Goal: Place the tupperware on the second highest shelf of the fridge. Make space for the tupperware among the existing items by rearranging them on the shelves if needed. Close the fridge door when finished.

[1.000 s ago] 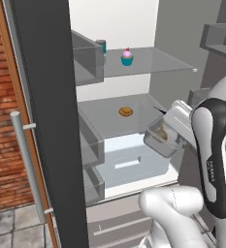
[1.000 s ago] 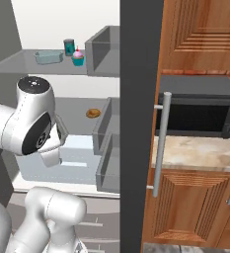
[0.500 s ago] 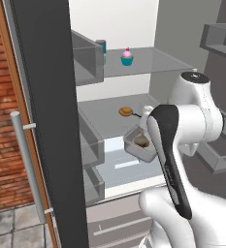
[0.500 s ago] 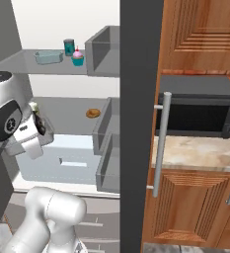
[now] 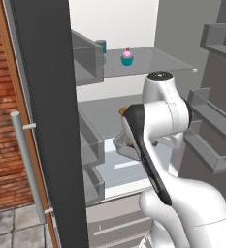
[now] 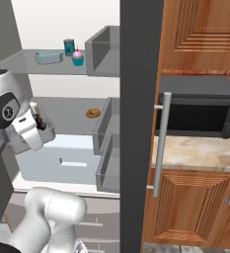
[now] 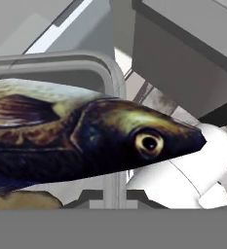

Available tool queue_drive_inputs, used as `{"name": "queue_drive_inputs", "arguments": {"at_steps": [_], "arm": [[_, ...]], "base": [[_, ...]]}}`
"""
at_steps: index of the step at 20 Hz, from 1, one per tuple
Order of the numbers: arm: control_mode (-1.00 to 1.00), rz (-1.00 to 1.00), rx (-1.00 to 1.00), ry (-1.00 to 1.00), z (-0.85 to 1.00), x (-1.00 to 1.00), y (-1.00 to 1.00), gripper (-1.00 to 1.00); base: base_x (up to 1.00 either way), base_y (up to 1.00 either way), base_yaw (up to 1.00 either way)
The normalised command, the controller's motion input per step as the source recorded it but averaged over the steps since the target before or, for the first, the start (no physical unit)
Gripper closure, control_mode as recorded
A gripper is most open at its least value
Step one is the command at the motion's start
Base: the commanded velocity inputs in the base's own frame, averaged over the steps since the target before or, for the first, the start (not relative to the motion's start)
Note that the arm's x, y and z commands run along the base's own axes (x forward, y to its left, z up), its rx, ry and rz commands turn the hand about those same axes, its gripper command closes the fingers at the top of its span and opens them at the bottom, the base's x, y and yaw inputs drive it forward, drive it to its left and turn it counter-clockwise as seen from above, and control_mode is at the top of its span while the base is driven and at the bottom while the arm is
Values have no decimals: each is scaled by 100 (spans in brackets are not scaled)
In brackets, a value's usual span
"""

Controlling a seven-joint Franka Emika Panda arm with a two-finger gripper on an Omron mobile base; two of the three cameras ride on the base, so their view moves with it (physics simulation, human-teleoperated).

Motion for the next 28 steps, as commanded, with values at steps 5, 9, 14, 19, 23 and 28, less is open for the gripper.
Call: {"name": "queue_drive_inputs", "arguments": {"at_steps": [5,9,14,19,23,28], "arm": [[-100,0,-4,5,-11,32,0,100],[-100,0,-3,5,-10,31,0,100],[-100,0,-3,3,-11,28,0,100],[-100,0,-4,1,-7,21,0,100],[-100,0,-3,0,-7,19,0,100],[-100,0,-3,0,-9,19,0,100]], "base": [[0,0,0],[0,0,0],[0,0,0],[0,0,0],[0,0,0],[0,0,0]]}}
